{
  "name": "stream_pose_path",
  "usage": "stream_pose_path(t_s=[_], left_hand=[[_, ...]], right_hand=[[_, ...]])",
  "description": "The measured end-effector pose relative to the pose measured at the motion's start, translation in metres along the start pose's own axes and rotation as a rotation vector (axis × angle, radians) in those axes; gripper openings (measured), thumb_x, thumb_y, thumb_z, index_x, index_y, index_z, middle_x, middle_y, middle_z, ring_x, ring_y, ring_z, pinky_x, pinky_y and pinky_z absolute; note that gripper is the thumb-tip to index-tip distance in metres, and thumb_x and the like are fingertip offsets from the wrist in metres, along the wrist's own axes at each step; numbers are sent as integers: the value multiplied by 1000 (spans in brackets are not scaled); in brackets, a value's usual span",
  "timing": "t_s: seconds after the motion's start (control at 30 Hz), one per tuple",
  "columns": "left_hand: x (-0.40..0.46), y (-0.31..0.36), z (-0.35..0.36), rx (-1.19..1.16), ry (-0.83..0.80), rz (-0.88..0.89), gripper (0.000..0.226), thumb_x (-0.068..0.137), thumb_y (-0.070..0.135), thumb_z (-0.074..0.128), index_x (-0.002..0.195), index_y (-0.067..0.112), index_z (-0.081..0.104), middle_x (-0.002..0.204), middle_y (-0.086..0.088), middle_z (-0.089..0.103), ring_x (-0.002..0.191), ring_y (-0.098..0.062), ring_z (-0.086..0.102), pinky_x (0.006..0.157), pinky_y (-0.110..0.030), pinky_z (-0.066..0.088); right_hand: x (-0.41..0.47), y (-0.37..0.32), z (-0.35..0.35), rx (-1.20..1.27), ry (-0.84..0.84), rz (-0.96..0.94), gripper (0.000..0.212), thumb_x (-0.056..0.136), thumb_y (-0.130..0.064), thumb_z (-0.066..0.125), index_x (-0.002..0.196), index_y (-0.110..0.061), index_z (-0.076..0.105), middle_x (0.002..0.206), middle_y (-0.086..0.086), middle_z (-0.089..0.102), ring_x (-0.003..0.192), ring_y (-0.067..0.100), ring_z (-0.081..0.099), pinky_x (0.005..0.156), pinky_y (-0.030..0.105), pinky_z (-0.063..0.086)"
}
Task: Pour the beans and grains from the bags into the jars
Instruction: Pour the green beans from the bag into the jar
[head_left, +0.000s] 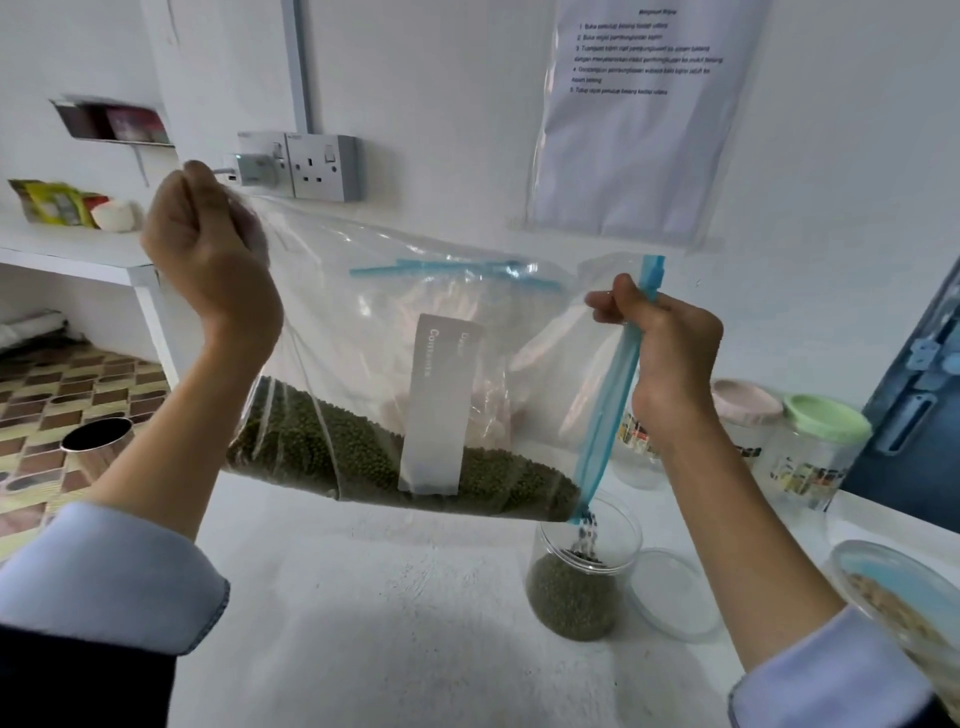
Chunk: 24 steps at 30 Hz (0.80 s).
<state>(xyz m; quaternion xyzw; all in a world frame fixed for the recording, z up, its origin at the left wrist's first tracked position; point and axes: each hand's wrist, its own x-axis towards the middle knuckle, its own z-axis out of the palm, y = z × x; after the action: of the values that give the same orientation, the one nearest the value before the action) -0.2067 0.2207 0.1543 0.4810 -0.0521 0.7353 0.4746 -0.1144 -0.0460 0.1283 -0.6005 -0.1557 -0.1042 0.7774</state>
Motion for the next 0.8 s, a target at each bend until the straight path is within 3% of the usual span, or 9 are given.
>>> stream_pose_path(t_s=[0.07, 0.13, 0.23, 0.53, 0.6, 0.67, 0.8], left_hand=[[-1, -2, -2, 8, 6, 1, 38, 96, 18, 40, 58, 16, 38, 42, 8, 38, 36, -18, 27, 37, -24, 24], [-1, -2, -3, 9, 3, -1, 38, 96, 17, 40, 58, 16, 38, 42, 7, 37, 36, -17, 28, 37, -24, 24], [-1, -1, -3, -19, 6, -7, 37, 95, 18, 41, 58, 17, 37, 42, 8, 37, 37, -18, 26, 37, -23, 23], [1, 7, -2, 8, -5, 11, 38, 97, 12, 37, 59, 16, 37, 41, 11, 36, 35, -19, 24, 36, -24, 21], [1, 7, -2, 0, -11, 9, 38, 97, 12, 37, 59, 16, 36, 41, 11, 36, 35, -20, 24, 37, -24, 20], [0, 8, -1, 4, -15, 11, 38, 97, 14, 38, 59, 16, 36, 41, 10, 36, 35, -20, 24, 37, -24, 20], [-2, 8, -1, 15, -36, 16, 38, 97, 14, 38, 60, 16, 37, 42, 8, 36, 35, -18, 26, 37, -24, 22]], right_hand=[[-1, 0, 0, 3, -7, -7, 22, 87, -16, 67, 65, -16, 71, 65, -7, 72, 68, 10, 65, 88, 23, 46], [-1, -1, 1, 5, -41, -1, 22, 86, -15, 68, 64, -16, 71, 65, -6, 72, 68, 11, 66, 88, 23, 47], [2, -2, 0, 39, 36, -23, 21, 85, -14, 69, 64, -16, 72, 66, -5, 72, 70, 12, 65, 93, 29, 47], [9, -3, 0, 11, -59, -39, 28, 86, -18, 69, 58, -21, 72, 68, -2, 73, 71, 14, 65, 100, 36, 45], [8, -1, 0, 14, -7, -39, 27, 85, -18, 69, 59, -21, 72, 68, -3, 73, 74, 14, 64, 99, 37, 46], [6, 0, 0, 24, -4, -41, 27, 86, -18, 68, 59, -22, 72, 67, -4, 72, 72, 12, 63, 95, 34, 47], [4, 0, 2, 11, -20, -27, 20, 86, -16, 68, 66, -17, 72, 63, -10, 70, 66, 1, 62, 79, 13, 44]])
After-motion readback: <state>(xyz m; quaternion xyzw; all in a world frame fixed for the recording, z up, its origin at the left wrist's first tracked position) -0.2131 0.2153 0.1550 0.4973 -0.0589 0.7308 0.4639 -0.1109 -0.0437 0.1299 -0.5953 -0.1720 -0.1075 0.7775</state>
